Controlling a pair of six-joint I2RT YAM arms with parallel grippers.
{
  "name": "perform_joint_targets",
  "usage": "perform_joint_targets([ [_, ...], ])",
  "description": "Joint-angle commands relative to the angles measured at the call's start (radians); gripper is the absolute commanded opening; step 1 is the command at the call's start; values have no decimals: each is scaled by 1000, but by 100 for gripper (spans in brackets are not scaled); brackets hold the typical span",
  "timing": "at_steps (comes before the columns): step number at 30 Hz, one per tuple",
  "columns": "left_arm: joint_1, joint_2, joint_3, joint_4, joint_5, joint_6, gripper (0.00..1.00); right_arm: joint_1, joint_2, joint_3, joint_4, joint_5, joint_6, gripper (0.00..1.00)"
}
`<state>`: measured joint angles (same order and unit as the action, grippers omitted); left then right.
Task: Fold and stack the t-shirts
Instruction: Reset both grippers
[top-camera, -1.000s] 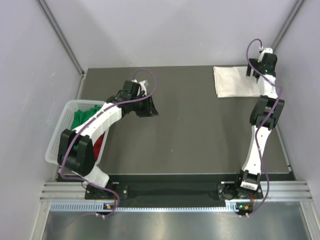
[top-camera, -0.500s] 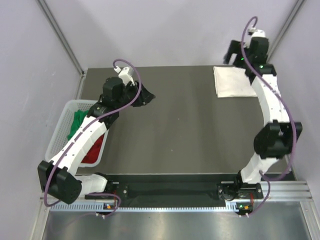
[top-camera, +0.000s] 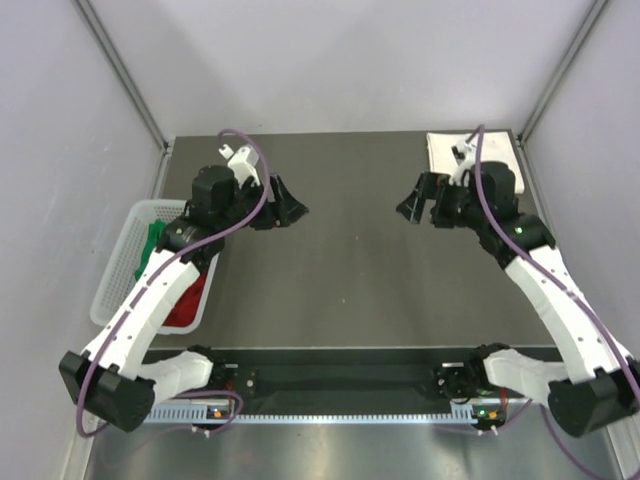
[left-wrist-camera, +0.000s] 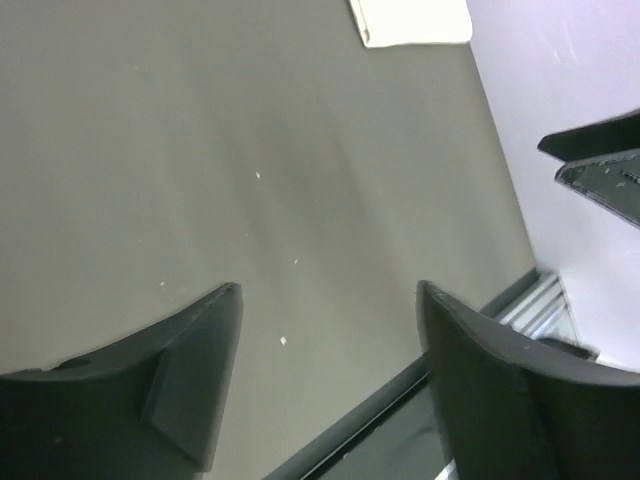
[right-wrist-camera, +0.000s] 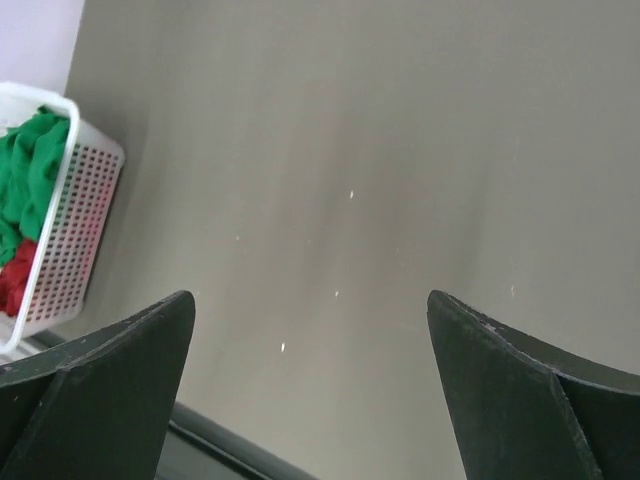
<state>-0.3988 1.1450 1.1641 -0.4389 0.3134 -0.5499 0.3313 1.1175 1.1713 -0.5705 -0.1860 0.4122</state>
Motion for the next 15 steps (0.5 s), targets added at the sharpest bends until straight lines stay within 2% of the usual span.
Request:
perform_joint_targets([
  [1, 5, -91, -41, -38, 47, 34, 88, 12, -110, -79, 15, -29, 46, 100],
  [2, 5, -141, -61, -8, 50, 47, 99, 11, -148, -94, 23, -35, 50, 100],
  [6, 5, -247, -151, 38, 67, 57, 99, 11, -232, -157, 32, -46, 74, 100],
  [15, 5, -297, -162, 2, 90, 27, 99, 12, -398, -194, -11, 34, 100, 100],
])
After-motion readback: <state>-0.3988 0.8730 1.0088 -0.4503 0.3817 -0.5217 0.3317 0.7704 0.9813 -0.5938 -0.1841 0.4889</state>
